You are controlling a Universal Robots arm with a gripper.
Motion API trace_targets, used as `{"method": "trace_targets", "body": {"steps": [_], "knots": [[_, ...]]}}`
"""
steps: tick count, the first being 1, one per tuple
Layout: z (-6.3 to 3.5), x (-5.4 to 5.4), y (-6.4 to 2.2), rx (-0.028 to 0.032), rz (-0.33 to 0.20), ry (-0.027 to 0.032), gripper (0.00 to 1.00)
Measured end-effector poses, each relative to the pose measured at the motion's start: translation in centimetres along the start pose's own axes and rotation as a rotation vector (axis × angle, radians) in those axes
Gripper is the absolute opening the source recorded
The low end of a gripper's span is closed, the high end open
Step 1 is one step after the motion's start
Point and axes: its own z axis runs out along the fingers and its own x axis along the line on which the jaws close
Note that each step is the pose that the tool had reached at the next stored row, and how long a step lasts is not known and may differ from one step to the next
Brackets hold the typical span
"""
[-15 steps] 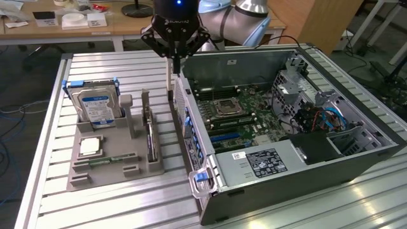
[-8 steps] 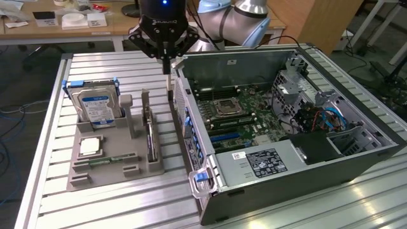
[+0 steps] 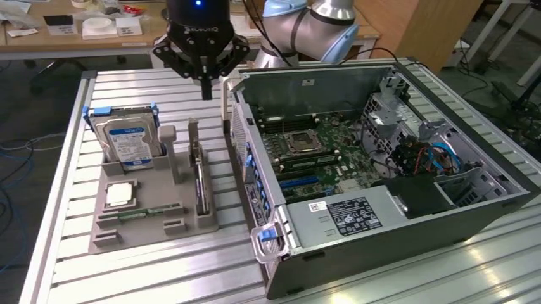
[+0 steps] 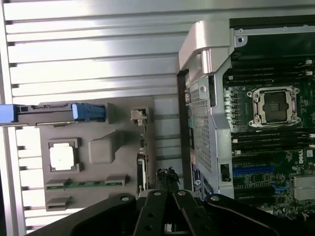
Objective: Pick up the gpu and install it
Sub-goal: 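Reach for the gpu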
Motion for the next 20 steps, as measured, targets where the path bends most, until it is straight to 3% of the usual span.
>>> {"method": "trace_targets", "body": {"steps": [8,15,20], "knots": [[0.00,1.5,-0.12,0.0001,0.005,-0.0002,0.11],[0.00,1.6,-0.16,0.0001,0.005,-0.0001,0.11],[-0.03,1.6,-0.68,0.0002,0.005,-0.0001,0.11]]}}
